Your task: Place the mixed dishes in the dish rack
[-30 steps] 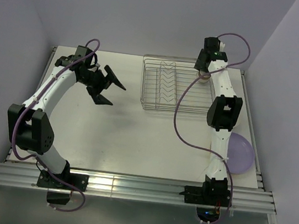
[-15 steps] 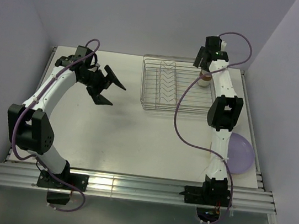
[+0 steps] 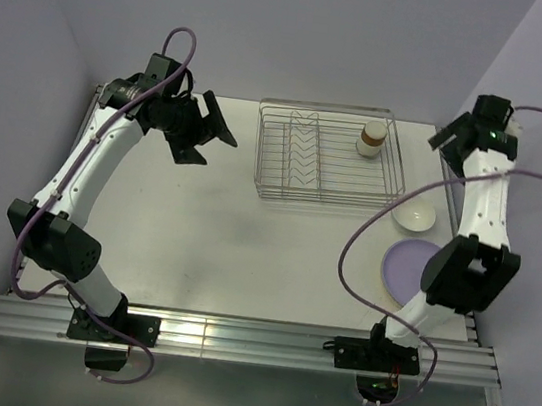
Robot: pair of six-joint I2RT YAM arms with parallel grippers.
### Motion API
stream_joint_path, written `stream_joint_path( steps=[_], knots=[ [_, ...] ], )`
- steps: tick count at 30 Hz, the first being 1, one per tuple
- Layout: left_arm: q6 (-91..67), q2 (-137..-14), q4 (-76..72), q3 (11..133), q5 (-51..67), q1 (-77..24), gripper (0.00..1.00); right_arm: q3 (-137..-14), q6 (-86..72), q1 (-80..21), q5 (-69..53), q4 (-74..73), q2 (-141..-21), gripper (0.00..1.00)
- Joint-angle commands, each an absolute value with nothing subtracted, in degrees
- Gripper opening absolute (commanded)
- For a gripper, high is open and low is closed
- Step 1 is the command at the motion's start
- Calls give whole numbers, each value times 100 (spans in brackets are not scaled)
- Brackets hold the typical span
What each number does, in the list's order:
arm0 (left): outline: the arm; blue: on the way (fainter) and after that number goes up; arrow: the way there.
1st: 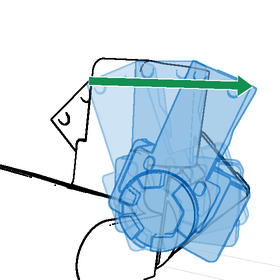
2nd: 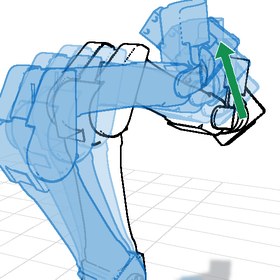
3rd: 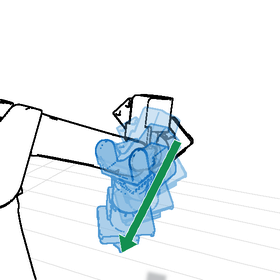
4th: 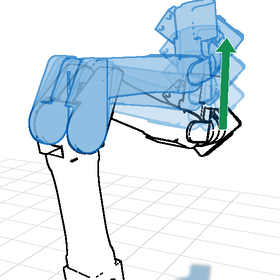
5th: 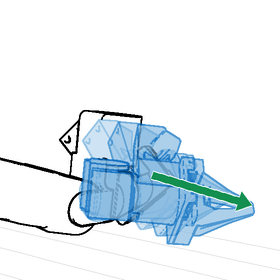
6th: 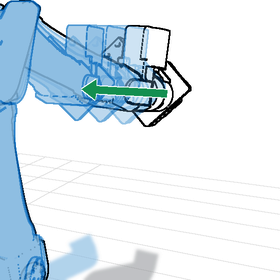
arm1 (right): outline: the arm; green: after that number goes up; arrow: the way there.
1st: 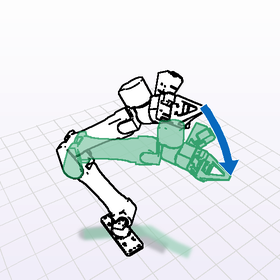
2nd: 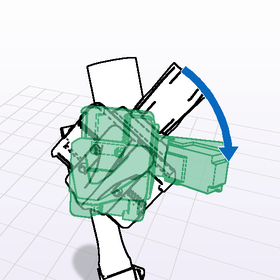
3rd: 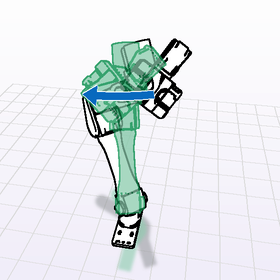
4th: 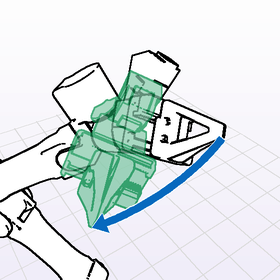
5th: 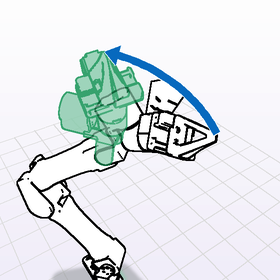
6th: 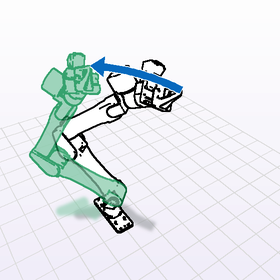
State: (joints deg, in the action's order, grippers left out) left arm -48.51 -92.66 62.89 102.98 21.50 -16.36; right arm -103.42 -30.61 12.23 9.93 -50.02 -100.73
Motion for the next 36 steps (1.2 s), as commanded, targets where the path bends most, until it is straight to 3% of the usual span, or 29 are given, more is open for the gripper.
stream_joint_path(
  steps=[1,6,13,23,26,32,36],
  knots=[
    [-4465,-9106,6407,10178,1609,-1915,91,-9094,-3068,1597,905,-5019,-9213,97],
    [-4228,-9193,6486,10370,1292,-2346,91,-7578,-3173,2135,326,-4571,-8236,90],
    [-4078,-9062,6539,10327,1283,-2461,90,-6839,-2953,2171,158,-4132,-8718,87],
    [-4025,-8991,6539,10257,1354,-2470,90,-6935,-2997,2197,386,-3806,-9439,81],
    [-4017,-8991,6530,10257,1345,-2479,90,-6952,-2971,2197,492,-3727,-9588,77],
    [-3999,-9061,6539,10362,1354,-2478,91,-7119,-3041,2206,571,-3683,-9966,54],
    [-4017,-9132,6530,10415,1371,-2470,91,-7172,-3085,2206,659,-3674,-10133,53]
  ],
)
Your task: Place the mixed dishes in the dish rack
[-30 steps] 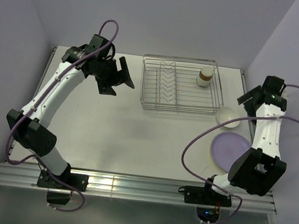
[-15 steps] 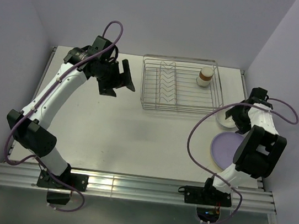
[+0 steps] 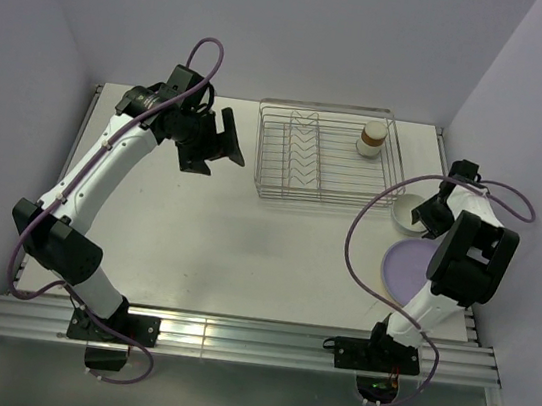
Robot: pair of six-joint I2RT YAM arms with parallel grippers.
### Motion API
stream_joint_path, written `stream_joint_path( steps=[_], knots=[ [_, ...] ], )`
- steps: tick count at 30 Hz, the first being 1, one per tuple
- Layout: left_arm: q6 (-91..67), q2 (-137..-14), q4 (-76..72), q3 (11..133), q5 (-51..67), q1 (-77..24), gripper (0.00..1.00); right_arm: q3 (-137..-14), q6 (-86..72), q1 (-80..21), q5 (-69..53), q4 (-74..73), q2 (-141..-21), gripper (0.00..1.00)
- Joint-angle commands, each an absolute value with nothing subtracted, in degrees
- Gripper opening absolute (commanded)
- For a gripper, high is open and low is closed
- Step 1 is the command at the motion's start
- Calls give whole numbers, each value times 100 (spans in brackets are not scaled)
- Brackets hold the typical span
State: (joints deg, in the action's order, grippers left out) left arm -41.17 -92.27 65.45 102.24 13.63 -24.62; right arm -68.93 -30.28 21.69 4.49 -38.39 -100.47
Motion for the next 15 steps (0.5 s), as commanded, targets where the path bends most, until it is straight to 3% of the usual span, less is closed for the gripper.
stream_joint_path(
  steps=[1,2,5,6,8,15],
  knots=[
    [-4025,-9141,6530,10415,1380,-2478,91,-7172,-3102,2206,694,-3656,-10151,52],
    [-4051,-9149,6522,10415,1397,-2470,90,-7172,-3120,2206,729,-3656,-10186,51],
    [-4078,-9167,6521,10433,1415,-2470,90,-7225,-3164,2206,799,-3709,-10222,31],
    [-4087,-9176,6530,10467,1424,-2470,90,-7233,-3181,2206,817,-3726,-10204,16],
    [-4104,-9184,6539,10511,1450,-2470,90,-7242,-3252,2189,1106,-3831,-10055,0],
    [-4104,-9439,6829,11091,1555,-2522,90,-7444,-3533,2145,2301,-4499,-9414,0]
  ],
)
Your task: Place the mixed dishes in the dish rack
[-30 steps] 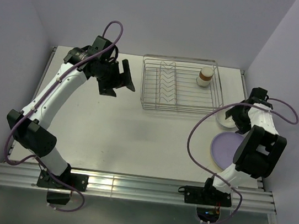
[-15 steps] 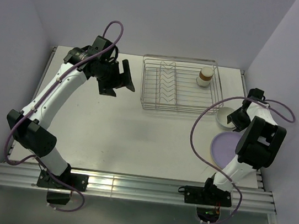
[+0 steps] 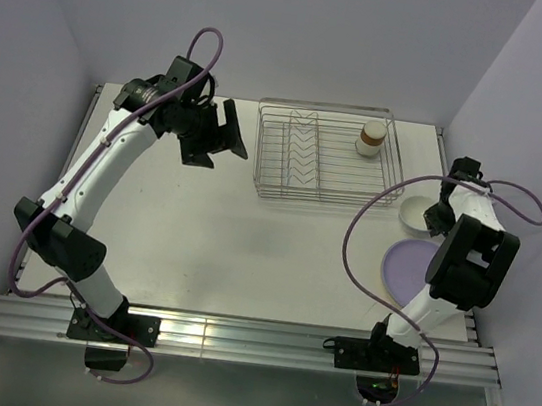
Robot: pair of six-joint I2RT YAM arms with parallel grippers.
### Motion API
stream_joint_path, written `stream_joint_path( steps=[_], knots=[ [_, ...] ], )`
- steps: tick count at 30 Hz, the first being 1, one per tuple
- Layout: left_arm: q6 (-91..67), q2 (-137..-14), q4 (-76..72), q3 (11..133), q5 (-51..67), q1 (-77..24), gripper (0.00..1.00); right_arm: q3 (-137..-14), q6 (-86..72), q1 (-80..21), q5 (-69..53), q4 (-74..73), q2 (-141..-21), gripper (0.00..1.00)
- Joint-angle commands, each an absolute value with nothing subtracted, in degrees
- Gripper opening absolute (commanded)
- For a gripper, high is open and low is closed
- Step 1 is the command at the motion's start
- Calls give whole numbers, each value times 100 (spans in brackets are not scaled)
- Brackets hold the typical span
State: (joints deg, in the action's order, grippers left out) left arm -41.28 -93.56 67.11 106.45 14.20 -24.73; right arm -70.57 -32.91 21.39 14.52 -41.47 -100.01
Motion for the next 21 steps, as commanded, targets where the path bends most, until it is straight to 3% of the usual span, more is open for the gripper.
stream_joint_path(
  steps=[1,11,21],
  knots=[
    [-4104,-9474,6881,11161,1634,-2540,90,-7488,-3542,2127,2381,-4552,-9230,0],
    [-4157,-9896,6917,11909,2214,-2619,88,-9033,-3314,1144,3111,-5580,-8191,0],
    [-4386,-9659,6329,11417,2654,-2628,86,-10862,-3304,-1941,2900,-6872,-8937,0]
  ],
)
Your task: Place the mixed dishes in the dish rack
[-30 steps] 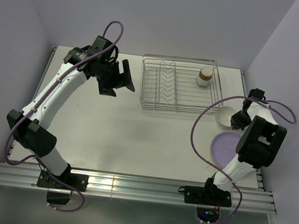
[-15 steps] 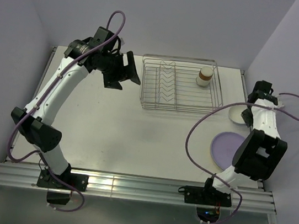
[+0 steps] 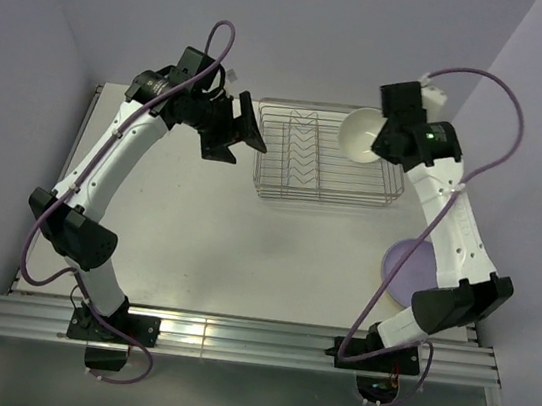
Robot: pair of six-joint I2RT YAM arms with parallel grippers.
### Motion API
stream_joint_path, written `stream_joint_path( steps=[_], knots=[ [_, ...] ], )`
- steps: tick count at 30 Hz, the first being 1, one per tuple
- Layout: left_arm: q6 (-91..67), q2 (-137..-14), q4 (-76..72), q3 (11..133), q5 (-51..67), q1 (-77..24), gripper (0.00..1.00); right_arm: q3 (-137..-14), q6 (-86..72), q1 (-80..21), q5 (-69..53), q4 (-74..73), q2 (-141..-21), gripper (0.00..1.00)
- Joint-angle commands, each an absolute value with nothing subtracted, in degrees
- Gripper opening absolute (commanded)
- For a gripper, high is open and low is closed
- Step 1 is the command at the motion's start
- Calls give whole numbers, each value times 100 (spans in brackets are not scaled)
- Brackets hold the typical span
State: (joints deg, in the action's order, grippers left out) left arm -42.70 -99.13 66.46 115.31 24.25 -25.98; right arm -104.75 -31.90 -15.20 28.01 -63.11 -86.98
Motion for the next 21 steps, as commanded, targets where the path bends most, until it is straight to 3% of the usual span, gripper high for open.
stream_joint_path(
  steps=[1,8,21],
  knots=[
    [-4394,-9633,6311,11408,2646,-2637,86,-10915,-3322,-2290,2900,-6890,-9008,0],
    [-4465,-9466,6241,11049,2575,-2654,86,-12012,-3463,-3312,2830,-7303,-9737,0],
    [-4474,-9457,6161,10872,2479,-2725,86,-13068,-3577,-4166,2435,-7708,-10538,0]
  ],
)
